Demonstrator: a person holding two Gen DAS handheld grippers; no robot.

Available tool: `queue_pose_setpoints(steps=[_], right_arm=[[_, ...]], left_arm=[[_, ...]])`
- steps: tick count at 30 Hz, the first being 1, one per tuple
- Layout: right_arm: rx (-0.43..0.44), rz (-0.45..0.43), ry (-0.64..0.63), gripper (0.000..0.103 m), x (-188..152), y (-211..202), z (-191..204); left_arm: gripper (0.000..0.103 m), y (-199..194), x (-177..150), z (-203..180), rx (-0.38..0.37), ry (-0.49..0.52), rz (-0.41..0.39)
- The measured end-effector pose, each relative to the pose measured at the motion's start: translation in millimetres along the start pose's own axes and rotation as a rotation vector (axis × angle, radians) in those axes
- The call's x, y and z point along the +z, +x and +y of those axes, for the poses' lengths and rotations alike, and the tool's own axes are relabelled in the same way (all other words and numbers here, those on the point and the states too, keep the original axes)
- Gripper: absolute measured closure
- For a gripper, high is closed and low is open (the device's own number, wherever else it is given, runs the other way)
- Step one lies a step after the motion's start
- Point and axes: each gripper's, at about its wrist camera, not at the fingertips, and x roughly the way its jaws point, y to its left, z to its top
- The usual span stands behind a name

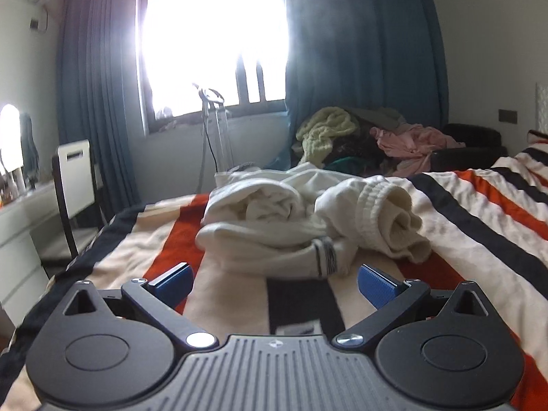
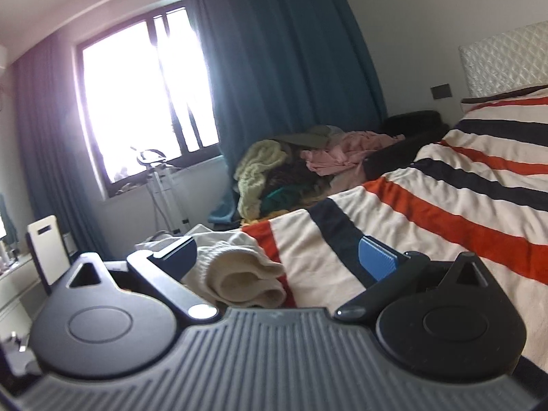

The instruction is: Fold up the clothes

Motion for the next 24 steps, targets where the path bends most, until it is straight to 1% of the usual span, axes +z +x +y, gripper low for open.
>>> queue_pose_setpoints(steps=[2, 3, 7, 10, 12, 14, 17, 18, 20, 21, 22, 23, 24], right_arm=[[-0.034, -0.002, 0.012, 0.0, -5.2, 4.3, -6.9], [-0.047, 0.004, 0.029, 0.0, -7.4, 7.3, -11.0], [-0.095, 0.041, 0.081, 0.0, -18.2, 24.1, -25.4], [-0.085, 0.104, 0.14, 0.0, -26.6, 37.3, -32.2], [-0.076, 0.145, 0.178, 0.0, -32.6, 46.0, -36.3], [-0.054, 0.186, 0.201, 0.0, -40.9, 54.1, -37.2], [-0.051, 0.215, 0.204, 0.0, -49.0, 64.4, -40.1], [-0.052, 0.223, 0.209, 0.0, -51.2, 67.1, -41.5], [-0.05, 0.237, 0.222, 0.0, -56.1, 72.2, -44.7], [-0.048, 0.244, 0.228, 0.0, -59.1, 74.4, -46.3], [-0.044, 0.249, 0.228, 0.0, -63.3, 76.0, -47.4], [-0.039, 0.254, 0.231, 0.0, -67.6, 77.5, -48.5], [-0.026, 0.26, 0.239, 0.0, -72.6, 78.7, -49.6]], left_arm=[[0.0, 19.4, 9.1, -17.6, 0.027, 0.016, -0.074], [0.0, 31.6, 15.8, -28.8, 0.017, 0.05, -0.093], [0.0, 84.6, 43.7, -83.8, -0.064, 0.265, -0.092], [0.0, 117.0, 55.2, -119.8, -0.127, 0.367, -0.106], [0.0, 137.5, 58.7, -143.4, -0.142, 0.431, -0.112], [0.0, 163.6, 59.6, -168.5, -0.111, 0.501, -0.083], [0.0, 207.1, 52.7, -196.6, -0.078, 0.564, 0.012], [0.001, 221.0, 48.5, -203.9, -0.054, 0.59, 0.026], [0.005, 250.7, 41.9, -213.5, 0.007, 0.627, 0.044], [0.015, 258.7, 46.1, -211.7, 0.016, 0.59, 0.044], [0.032, 262.6, 52.8, -208.9, 0.016, 0.535, 0.04], [0.045, 266.4, 59.5, -206.1, 0.017, 0.481, 0.036], [0.07, 267.0, 67.4, -201.4, -0.004, 0.42, 0.038]])
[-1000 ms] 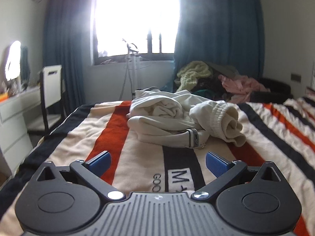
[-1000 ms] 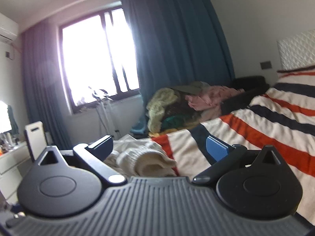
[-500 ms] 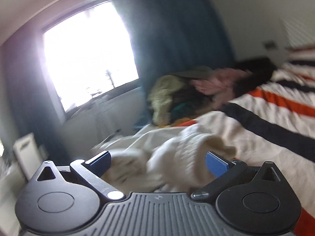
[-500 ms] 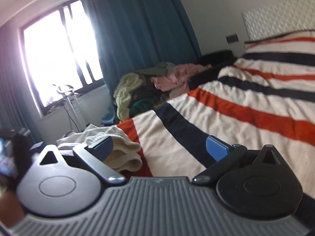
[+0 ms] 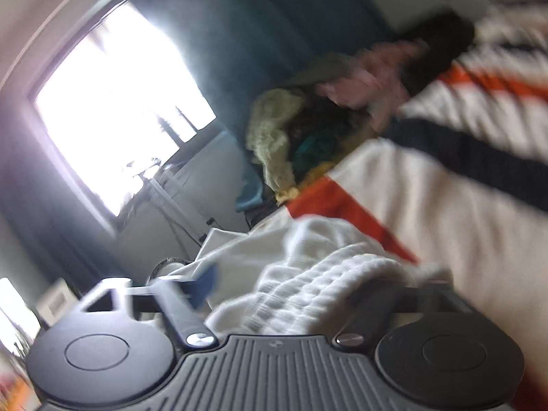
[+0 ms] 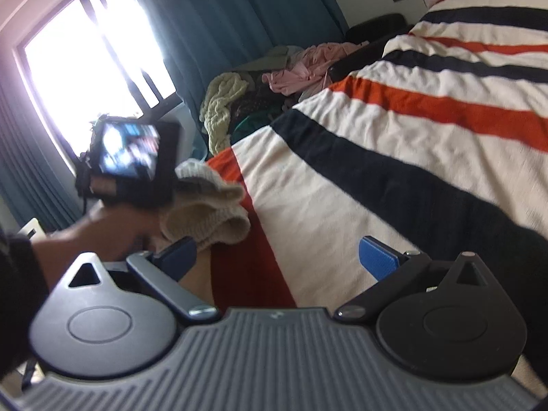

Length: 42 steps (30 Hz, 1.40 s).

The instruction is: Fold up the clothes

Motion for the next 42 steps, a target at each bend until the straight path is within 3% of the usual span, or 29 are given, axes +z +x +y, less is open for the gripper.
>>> queue_pose_setpoints(steps=[3, 8, 16, 20, 24, 27, 32, 40, 42], right_arm=[[0.034, 0.018, 0.025, 0.0, -7.5, 6.1, -1.7], [0.099, -0.054, 0.027, 0.0, -6.2, -4.0, 4.1], [0.073, -0.107, -0.039, 0.0, -9.3, -15.8, 10.8], [0.088, -0.101, -0.12, 0.0, -16.5, -30.9, 21.6], [0.148, -0.083, -0.197, 0.0, -23.8, -54.4, 36.4], [0.204, -0.05, -0.253, 0.0, -28.4, -66.2, 53.4], [0.319, 0.093, -0.342, 0.0, -50.6, -73.4, 88.2], [0.402, 0.298, -0.556, 0.0, -146.5, -72.3, 151.3], [0.417, 0.297, -0.587, 0.0, -161.1, -71.5, 165.3]], left_arm=[[0.075, -13.4, 13.1, 19.0, -0.008, -0.101, -0.042], [0.079, -61.5, 32.8, 58.9, -0.048, -0.202, -0.142], [0.08, -204.8, 7.1, 156.9, -0.105, -0.423, -0.259], [0.08, -267.0, -32.6, 204.9, -0.162, -0.551, -0.264], [0.08, -299.8, -85.9, 266.8, -0.184, -0.712, -0.206], [0.08, -300.6, -129.2, 306.9, -0.167, -0.83, -0.143], [0.081, -290.5, -201.2, 353.5, -0.102, -0.965, -0.044], [0.084, -297.4, -284.6, 390.9, -0.051, -1.076, -0.001], [0.084, -290.7, -294.2, 392.1, -0.059, -1.132, 0.028]])
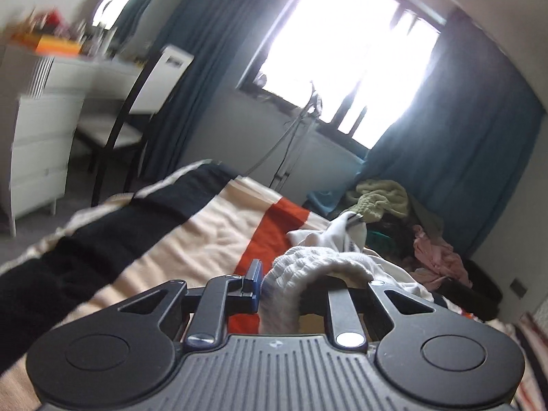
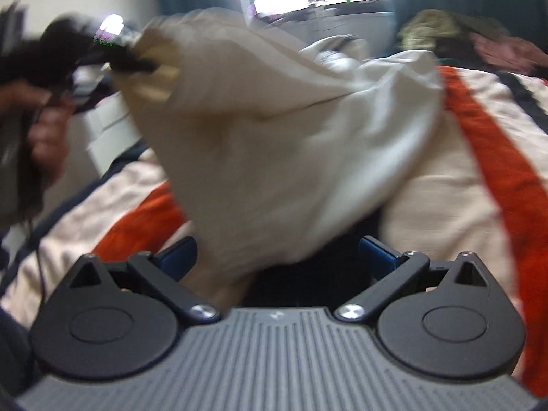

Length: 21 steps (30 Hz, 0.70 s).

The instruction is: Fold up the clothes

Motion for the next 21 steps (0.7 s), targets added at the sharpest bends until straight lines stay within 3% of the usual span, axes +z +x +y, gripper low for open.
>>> queue_pose_setpoints(steps=[2, 6, 15, 21], right_arm=[[0.005, -0.001, -0.027, 0.0, -3.1, 10.3, 15.9], [-0.045, -0.031, 0.071, 0.0, -5.1, 25.1, 11.5], [-0.051, -0.084, 0.101, 0.0, 4.3, 13.4, 2.8], [-0.139, -0.152, 0.152, 0.0, 13.6, -4.5, -8.3]], left_arm=[[0.084, 6.5, -2.3, 8.2, 0.009, -0.054, 0.024], [0.084, 14.0, -4.1, 17.3, 0.032, -0.106, 0.046], [0.085, 19.3, -6.6, 18.8, 0.097, -0.071, 0.116], [0.085, 19.8, -11.4, 12.5, 0.113, -0.033, 0.174]])
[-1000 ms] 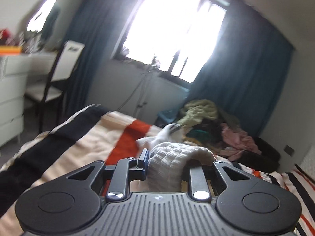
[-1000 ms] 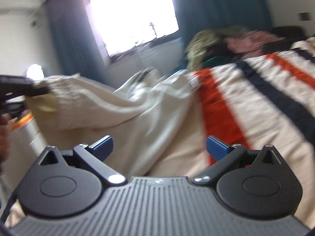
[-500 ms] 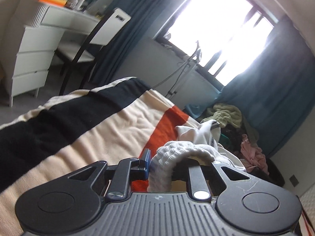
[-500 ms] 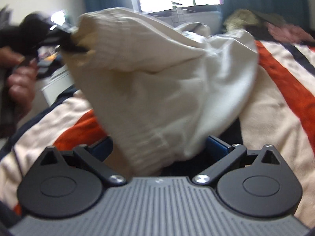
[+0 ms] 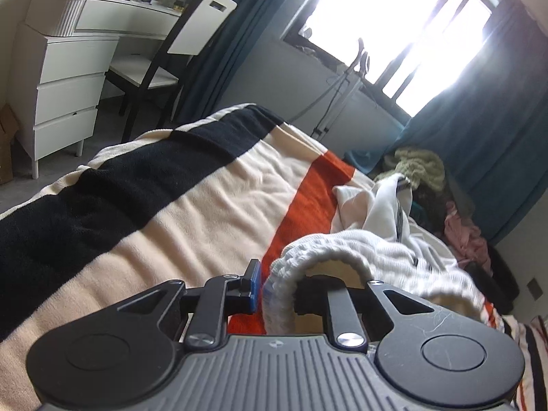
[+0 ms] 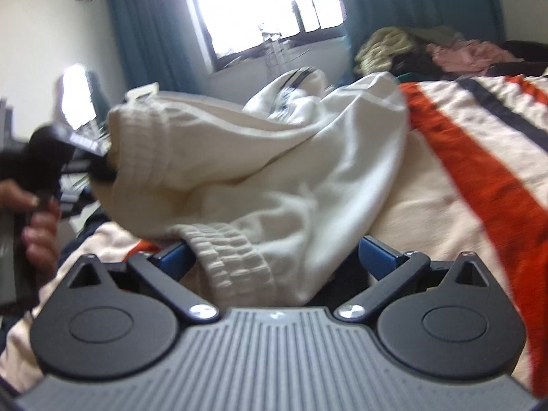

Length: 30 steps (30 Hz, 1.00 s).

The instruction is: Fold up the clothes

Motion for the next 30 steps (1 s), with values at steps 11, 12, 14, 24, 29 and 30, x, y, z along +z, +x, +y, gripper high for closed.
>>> queue_pose_setpoints(steps=[11, 12, 14, 24, 29, 30], right_arm=[[-0.059, 0.016, 0.169, 0.0, 13.2, -9.2, -39.7], [-0.034, 0.024, 0.171, 0.0, 12.1, -8.8, -38.9], [-0.006, 0.036, 0.114, 0.0, 9.5, -7.9, -31.5], [0.0, 0.164, 0.107, 0.053, -6.9, 20.5, -33.7], [0.005, 0.11, 0.067, 0.076, -3.3, 9.8, -25.9], [-0.001, 0.102, 0.067, 0.078, -1.6, 7.7, -26.4]], left_arm=[[0.083, 2.4, -7.9, -13.5, 0.102, 0.113, 0.044], [0.082, 2.3, -8.1, -13.7, 0.106, 0.115, 0.046], [0.082, 2.2, -8.6, -14.0, 0.113, 0.12, 0.048], [0.076, 3.2, -9.4, -13.8, 0.124, 0.124, 0.054], [0.076, -0.5, -6.2, -11.1, 0.091, 0.091, 0.046], [0.076, -1.1, -5.7, -10.5, 0.084, 0.083, 0.045]])
